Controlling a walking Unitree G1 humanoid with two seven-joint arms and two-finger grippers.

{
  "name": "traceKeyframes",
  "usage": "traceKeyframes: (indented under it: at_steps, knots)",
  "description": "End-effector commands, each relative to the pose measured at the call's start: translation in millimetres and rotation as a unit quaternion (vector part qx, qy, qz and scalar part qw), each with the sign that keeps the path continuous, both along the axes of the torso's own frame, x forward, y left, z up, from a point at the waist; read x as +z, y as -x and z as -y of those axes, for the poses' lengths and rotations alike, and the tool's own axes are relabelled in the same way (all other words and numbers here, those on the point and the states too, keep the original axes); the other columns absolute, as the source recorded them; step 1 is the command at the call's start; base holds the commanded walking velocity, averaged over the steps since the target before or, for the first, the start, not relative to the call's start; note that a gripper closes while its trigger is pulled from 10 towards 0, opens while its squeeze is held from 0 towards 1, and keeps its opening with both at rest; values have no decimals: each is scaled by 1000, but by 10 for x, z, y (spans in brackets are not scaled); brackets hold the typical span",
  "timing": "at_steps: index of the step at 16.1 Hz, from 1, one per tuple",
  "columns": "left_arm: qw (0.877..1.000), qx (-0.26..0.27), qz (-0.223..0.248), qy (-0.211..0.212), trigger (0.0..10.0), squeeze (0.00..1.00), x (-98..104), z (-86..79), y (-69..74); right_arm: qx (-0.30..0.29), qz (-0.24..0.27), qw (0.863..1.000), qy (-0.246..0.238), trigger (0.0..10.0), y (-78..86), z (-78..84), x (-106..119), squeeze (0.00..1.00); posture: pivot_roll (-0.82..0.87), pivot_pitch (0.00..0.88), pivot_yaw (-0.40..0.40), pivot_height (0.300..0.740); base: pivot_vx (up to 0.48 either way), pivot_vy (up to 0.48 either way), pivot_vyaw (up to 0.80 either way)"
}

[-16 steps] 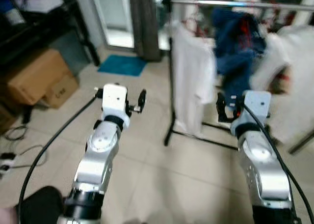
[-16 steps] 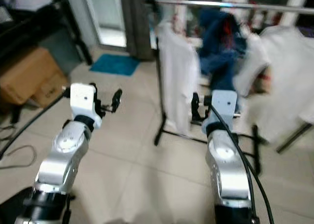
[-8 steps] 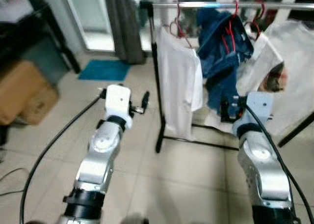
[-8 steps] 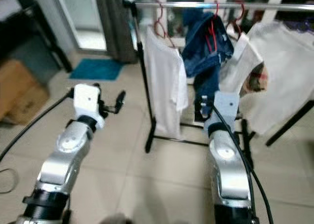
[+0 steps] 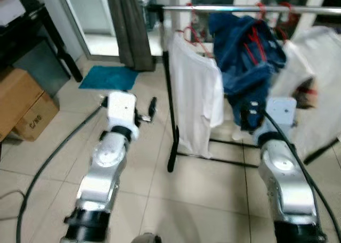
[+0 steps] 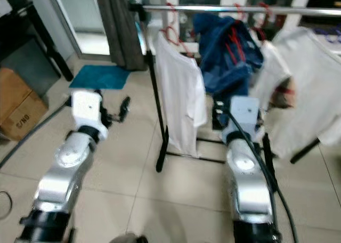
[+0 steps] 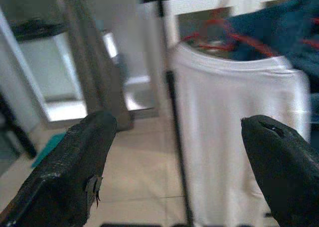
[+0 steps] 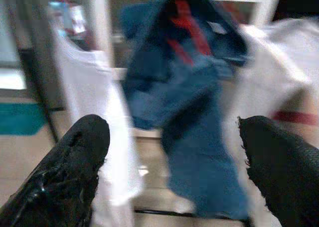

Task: Hang hanger

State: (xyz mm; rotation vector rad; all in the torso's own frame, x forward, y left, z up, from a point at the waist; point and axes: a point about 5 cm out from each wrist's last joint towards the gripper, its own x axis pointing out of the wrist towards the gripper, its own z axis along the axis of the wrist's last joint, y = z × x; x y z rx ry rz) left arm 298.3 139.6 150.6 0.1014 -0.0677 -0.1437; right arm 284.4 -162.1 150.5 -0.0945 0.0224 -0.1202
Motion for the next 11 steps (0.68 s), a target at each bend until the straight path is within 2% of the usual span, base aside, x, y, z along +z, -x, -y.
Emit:
traceKeyframes:
  at_steps: [1,3,4,8,11]
  knots:
    - [1000,13,-12,-7,10000,27,-42,-50,23,15,11,1000,2,10000,0,-55,46,0,-82,80,71,740,270,0,0]
    - [1000,-1,-6,-14,10000,27,-14,-13,23,21,3,1000,9,10000,-11,-74,12,0,-82,80,71,740,270,0,0]
    - [1000,-7,-4,-10,10000,31,-1,10,22,27,-3,999,-20,10000,0,-73,-3,0,-87,79,81,740,266,0,-800]
    - [1000,-10,-12,0,10000,35,-17,29,-1,-2,-5,1000,-25,10000,22,8,-9,0,-93,81,93,740,308,0,-638]
    - [1000,-11,-15,-1,10000,35,-16,34,-4,-8,-7,1000,-15,10000,28,26,-15,0,-98,85,104,740,319,0,0]
